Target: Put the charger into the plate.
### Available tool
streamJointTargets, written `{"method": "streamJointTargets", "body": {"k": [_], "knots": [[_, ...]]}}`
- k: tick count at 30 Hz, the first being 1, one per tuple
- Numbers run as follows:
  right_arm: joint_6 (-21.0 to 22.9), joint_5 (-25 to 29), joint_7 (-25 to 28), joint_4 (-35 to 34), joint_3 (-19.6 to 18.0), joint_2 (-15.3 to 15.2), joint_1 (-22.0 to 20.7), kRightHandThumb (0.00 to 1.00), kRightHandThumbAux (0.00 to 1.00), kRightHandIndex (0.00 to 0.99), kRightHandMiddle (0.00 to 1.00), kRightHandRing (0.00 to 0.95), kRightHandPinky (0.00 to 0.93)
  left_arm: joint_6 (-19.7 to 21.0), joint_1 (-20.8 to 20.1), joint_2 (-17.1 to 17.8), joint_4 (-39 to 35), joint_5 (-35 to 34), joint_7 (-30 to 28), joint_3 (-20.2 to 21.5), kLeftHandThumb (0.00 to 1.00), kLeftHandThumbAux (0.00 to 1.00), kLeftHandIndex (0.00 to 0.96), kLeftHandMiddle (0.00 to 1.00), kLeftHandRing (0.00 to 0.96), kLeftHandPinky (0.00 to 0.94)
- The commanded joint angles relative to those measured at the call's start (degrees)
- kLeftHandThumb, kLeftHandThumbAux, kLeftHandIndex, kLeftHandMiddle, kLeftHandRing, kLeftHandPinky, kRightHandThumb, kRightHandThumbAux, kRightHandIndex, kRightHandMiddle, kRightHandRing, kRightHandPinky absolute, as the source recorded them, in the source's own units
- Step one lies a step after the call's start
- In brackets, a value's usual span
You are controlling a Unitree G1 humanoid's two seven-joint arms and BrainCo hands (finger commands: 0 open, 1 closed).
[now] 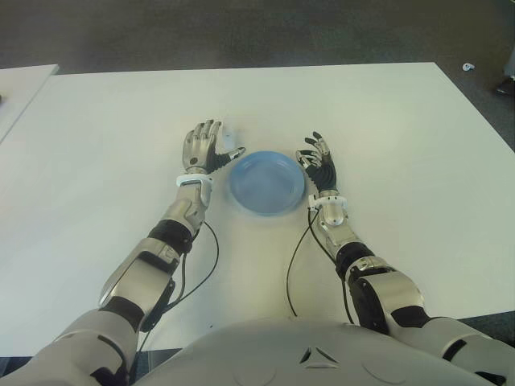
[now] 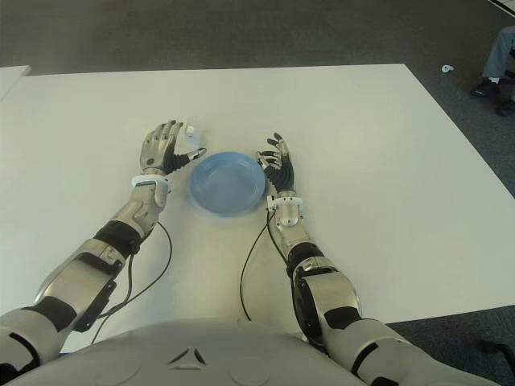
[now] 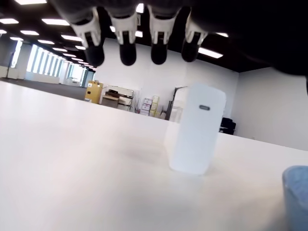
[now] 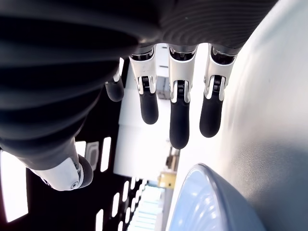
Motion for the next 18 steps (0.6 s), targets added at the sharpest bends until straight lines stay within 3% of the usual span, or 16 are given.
{"method": "streamJointTargets", "body": {"k": [1, 18], "knots": [[4.41, -0.40, 0.28, 6.09, 0.25, 0.77, 6.97, 0.000, 0.625, 0.000, 0.204, 0.313, 0.328, -1.00, -1.04, 0.10, 1.98, -0.10, 1.50, -0.31, 0.225, 0.188, 0.000, 0.000, 0.000, 0.000], [4.62, -0.39, 0.34, 6.20, 0.28, 0.73, 7.00, 0.000, 0.617, 0.000, 0.198, 0.309, 0.329, -2.03, -4.54, -0.55, 6.12, -0.02, 6.48, -0.68, 0.278, 0.306, 0.000, 0.000, 0.000, 0.000]]}}
